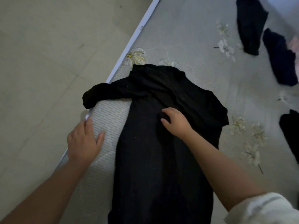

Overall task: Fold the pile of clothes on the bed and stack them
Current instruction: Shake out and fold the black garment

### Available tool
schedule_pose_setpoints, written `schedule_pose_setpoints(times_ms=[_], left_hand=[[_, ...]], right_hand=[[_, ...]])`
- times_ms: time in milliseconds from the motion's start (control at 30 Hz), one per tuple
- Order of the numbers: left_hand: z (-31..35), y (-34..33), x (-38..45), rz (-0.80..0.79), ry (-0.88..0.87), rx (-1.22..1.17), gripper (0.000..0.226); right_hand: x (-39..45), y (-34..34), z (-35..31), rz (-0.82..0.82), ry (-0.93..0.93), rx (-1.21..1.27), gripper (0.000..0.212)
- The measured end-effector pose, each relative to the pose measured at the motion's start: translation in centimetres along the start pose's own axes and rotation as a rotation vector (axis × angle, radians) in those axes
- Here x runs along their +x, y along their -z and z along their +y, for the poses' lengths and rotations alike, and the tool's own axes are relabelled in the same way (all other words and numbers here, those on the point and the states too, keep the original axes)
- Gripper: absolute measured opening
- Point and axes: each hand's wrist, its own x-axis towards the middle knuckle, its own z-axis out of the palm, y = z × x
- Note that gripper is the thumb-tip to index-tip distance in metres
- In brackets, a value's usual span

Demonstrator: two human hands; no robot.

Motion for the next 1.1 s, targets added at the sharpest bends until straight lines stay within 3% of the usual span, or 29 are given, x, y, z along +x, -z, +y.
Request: schedule_pose_setpoints(times_ms=[133, 200, 300, 467, 600, 667, 767, 867, 933, 1000, 1067, 1100], left_hand=[[3.8, 0.0, 0.8, 0.078, -0.247, 0.118, 0.051], [6.6, -0.4, 1.8, 0.111, -0.365, 0.139, 0.039], [10.4, -1.4, 3.4, 0.087, -0.44, 0.143, 0.055], [14.7, -3.0, 6.5, 0.096, -0.606, 0.291, 0.052], [16.7, -3.9, 9.7, 0.09, -0.542, 0.4, 0.05], [17.1, -4.3, 11.1, 0.038, -0.472, 0.488, 0.043], [18.2, -4.8, 12.1, -0.006, -0.52, 0.625, 0.021], [20.0, -4.4, 12.4, 0.031, -0.74, 0.62, 0.017], [21.1, -4.1, 11.1, -0.057, -0.945, 0.593, 0.026], [20.6, -4.7, 9.3, -0.251, -1.098, 0.703, 0.023], [19.9, -5.3, 7.7, -0.492, -0.953, 0.859, 0.019], [19.6, -5.4, 7.5, -0.527, -0.823, 0.837, 0.023]], right_hand=[[-3.6, 0.8, 7.3, 0.115, -0.231, -0.112, 0.054], [-4.2, 1.0, 10.4, 0.096, -0.407, -0.161, 0.063], [-4.7, 0.3, 13.7, 0.011, -0.551, -0.149, 0.081], [-6.0, -2.2, 16.4, 0.125, -0.449, 0.026, 0.092], [-6.8, -3.3, 17.9, 0.116, -0.285, -0.01, 0.083], [-6.7, -3.4, 18.6, 0.247, -0.239, -0.024, 0.07], [-6.2, -2.9, 19.7, 0.45, -0.236, 0.031, 0.061], [-7.5, -2.0, 22.1, 0.576, -0.252, 0.095, 0.053], [-9.6, -2.0, 24.2, 0.607, -0.234, 0.028, 0.051], [-11.5, -2.4, 25.7, 0.387, -0.141, -0.097, 0.056], [-12.9, -2.8, 26.7, -0.045, -0.139, -0.196, 0.064], [-13.4, -2.6, 27.1, -0.173, -0.193, -0.081, 0.065]])
